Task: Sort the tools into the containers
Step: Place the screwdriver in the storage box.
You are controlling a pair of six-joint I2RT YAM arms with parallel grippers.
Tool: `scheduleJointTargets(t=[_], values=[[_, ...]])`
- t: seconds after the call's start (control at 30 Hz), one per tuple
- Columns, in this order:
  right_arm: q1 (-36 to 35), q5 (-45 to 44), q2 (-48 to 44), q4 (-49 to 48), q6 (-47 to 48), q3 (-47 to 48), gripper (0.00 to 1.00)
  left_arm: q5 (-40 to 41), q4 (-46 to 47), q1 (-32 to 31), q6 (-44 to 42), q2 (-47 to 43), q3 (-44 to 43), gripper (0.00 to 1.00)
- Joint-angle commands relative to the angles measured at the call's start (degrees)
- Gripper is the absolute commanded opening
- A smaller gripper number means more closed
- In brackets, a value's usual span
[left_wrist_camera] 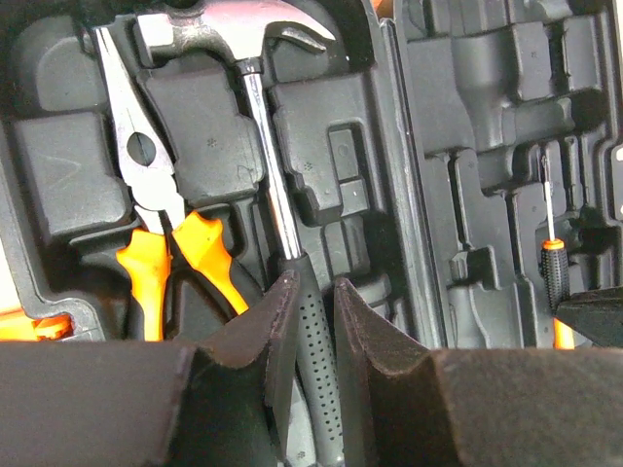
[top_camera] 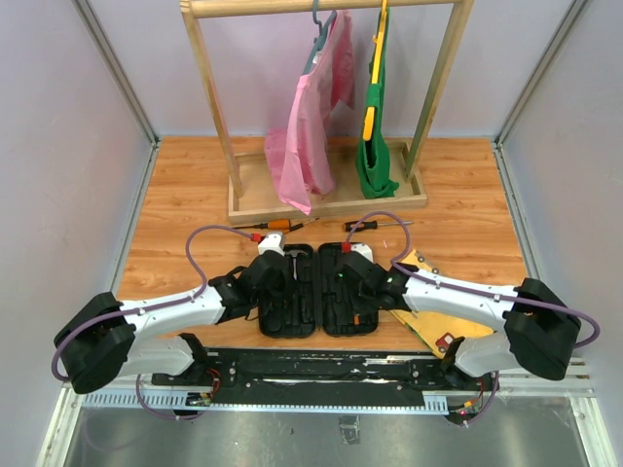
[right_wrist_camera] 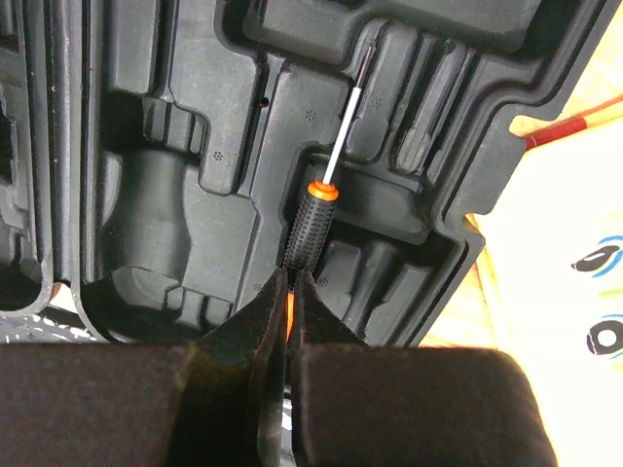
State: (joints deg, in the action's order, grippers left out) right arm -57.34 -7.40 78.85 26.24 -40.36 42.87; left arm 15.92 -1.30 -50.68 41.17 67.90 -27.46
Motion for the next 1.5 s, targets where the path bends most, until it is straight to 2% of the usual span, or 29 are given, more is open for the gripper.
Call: scheduleJointTargets(t=[0.0,0.43,0.77,0.83,1.07,1.27,1.47], values=[[-1.63,2.14,7.52,2.91,-1.52,-6.39,0.01,-0.01,1.48,0.62,-0.4,0.11,0.48,0.26],[-1.63,3.47,9.72,0.7,-2.97,-9.56,0.01,-0.19,1.48,1.36,-0.48,-0.86,1.05,0.25],[-1.63,-0.14,1.92,4.41,-0.96,-4.91,0.01,1.36,-1.35,2.61,-0.98,-5.6,0.93,0.26],[-1.64,-1.0,-1.26,4.27,0.34,-3.75,0.05,2.04,-2.42,3.04,-1.21,-7.45,0.92,0.26],[-1.6,-8.37,-14.3,4.26,6.59,0.22,0.3,4.45,-6.16,5.35,-2.17,-14.47,1.59,0.29],[0.03,-17.15,-20.43,3.42,10.14,0.43,0.41,4.94,-9.24,8.83,-3.64,-18.5,2.34,0.31],[7.51,-14.52,-20.82,2.9,13.09,2.02,0.5,2.51,-9.27,13.96,-5.3,-21.6,4.11,0.34]])
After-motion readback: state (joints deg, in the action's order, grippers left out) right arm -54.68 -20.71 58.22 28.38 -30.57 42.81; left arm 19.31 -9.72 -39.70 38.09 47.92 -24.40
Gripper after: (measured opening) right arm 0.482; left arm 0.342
